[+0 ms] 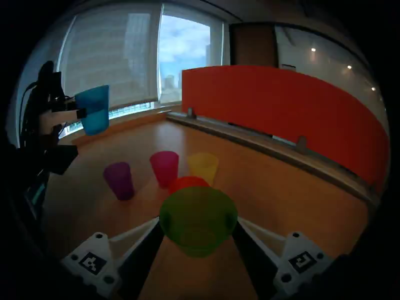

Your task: Pour water

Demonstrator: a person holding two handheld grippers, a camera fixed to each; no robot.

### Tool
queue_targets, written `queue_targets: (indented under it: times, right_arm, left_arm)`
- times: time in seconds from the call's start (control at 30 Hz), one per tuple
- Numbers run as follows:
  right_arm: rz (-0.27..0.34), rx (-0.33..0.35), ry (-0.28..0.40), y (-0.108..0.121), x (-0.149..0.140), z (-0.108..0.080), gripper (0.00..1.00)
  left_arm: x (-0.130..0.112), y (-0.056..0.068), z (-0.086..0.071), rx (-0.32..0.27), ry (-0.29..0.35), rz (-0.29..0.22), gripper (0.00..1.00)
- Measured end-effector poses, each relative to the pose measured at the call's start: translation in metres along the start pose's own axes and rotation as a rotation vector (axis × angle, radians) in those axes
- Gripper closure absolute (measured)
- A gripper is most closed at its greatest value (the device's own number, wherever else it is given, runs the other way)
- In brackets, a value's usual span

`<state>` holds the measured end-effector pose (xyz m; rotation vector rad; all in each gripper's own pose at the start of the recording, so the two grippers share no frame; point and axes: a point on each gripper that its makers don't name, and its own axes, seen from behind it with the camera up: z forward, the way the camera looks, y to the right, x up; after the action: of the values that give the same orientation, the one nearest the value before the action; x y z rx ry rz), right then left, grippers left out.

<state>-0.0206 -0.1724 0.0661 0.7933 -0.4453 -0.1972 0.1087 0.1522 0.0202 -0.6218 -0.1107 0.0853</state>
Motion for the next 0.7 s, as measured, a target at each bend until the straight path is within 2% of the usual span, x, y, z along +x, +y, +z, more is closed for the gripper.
queue_targets:
  times: [0.37, 0.7]
  right_arm:
    - [-0.037, 0.025, 0.126, -0.024, 0.051, -0.021, 0.10]
    - [-0.034, 0.035, 0.213, -0.034, 0.079, -0.032, 0.09]
  left_arm:
    - [-0.001, -0.008, -0.004, 0.007, 0.011, -0.021, 0.19]
    - [0.003, -0.010, -0.007, -0.001, 0.022, -0.026, 0.19]
